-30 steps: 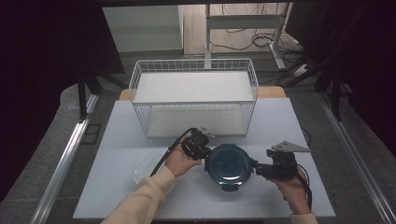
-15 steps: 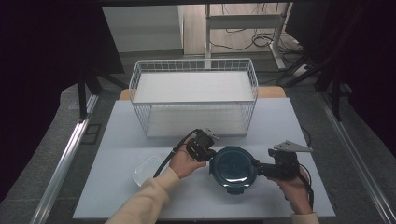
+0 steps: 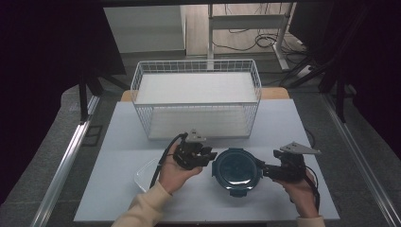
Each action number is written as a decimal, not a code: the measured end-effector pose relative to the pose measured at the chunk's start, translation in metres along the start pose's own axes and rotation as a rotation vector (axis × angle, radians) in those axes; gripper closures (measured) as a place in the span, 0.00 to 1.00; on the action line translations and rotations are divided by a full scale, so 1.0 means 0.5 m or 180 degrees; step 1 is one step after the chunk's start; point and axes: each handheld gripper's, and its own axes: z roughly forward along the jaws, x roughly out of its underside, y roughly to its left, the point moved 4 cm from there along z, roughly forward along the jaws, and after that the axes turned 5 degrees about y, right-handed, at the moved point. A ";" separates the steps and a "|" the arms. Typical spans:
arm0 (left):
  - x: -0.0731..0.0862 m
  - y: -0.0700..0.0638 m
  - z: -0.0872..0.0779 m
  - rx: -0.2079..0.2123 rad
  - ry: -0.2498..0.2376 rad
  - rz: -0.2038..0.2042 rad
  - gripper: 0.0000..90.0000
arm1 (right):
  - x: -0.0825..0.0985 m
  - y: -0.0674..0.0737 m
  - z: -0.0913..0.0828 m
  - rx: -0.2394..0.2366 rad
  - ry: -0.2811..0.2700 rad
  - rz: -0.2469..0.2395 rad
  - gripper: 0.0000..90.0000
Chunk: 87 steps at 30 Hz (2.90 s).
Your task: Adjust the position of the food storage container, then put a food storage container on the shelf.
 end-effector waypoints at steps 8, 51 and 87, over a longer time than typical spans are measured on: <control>0.038 -0.072 -0.024 0.0154 -0.0065 -0.0054 0.34 | 0.001 0.002 0.002 -0.0013 0.0010 -0.0007 0.23; 0.055 -0.007 0.069 0.0380 0.0122 -0.1129 0.10 | 0.019 0.006 -0.007 -0.0537 0.0321 0.0101 0.10; 0.070 0.009 0.152 0.0838 0.0430 -0.1659 0.08 | 0.047 0.022 0.075 -0.1013 0.0783 0.0670 0.04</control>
